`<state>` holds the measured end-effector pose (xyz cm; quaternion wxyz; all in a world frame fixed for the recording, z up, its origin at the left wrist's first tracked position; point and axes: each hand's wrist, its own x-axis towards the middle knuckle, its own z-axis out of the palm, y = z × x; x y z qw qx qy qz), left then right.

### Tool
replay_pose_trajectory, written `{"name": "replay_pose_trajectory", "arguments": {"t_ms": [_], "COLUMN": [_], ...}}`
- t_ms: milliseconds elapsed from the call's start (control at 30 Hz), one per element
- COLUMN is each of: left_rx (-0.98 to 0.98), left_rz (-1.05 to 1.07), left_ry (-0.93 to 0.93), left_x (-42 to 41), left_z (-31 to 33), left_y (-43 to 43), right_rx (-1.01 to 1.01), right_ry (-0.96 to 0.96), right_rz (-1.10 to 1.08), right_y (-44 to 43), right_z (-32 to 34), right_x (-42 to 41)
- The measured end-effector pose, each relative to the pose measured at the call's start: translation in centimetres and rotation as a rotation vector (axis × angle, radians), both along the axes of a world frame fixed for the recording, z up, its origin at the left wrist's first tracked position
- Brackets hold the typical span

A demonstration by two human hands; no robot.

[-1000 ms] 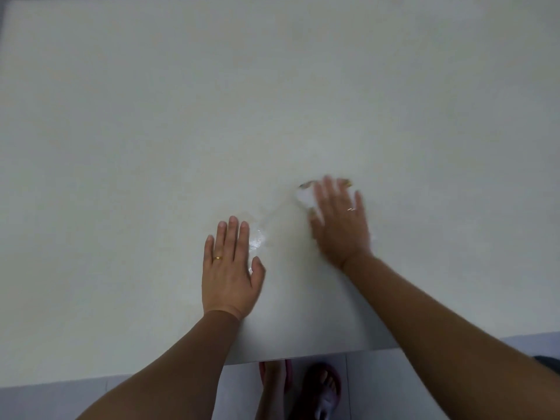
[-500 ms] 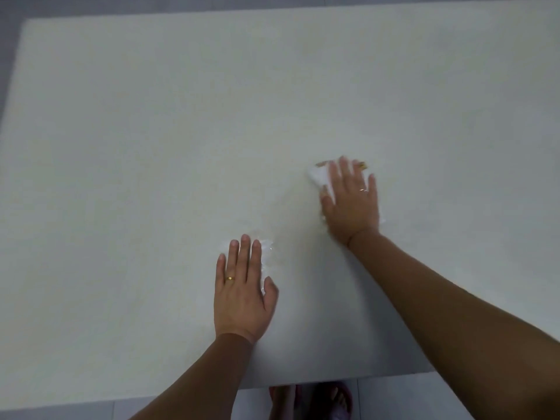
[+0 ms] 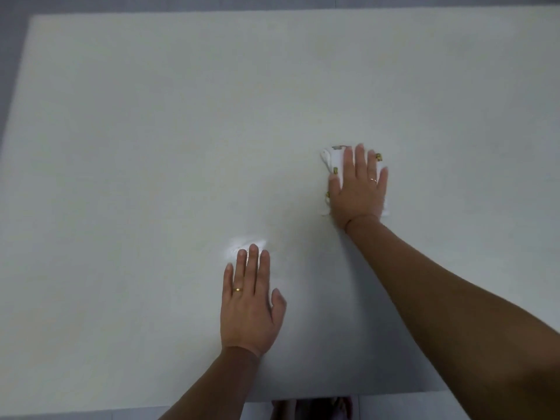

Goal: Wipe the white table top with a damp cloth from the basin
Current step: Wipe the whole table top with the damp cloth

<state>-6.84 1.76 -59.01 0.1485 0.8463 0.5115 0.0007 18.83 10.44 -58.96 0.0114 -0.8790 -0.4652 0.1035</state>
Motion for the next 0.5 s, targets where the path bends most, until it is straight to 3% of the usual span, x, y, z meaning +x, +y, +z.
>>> {"name": "replay_pose_trajectory", "arguments": {"t_ms": [67,200,367,500], "left_rx": [-0.009,0.004,0.037,0.029], "left_rz": [-0.005,0.001,-0.064,-0.011], "left_ry": [-0.004,-0.006,-0.116,-0.089], "left_x": [0.1,0.3,5.3,9.0], "left_z": [0.1,0.7,3.1,3.2], "left_y": [0.0,0.0,3.0,7.2], "right_rx": [0.019,0.009,-0.004,0.002], "right_ry": [0.023,0.009,0.000,0.002], "right_rz": [-0.137,0.117,0.118,0.128], "right_y": [0.5,-0.4,-0.5,-0.5], "right_z": [0.2,0.4,0.2,0.0], "right_x": [-2.2,-5.5,-5.1,-5.1]}}
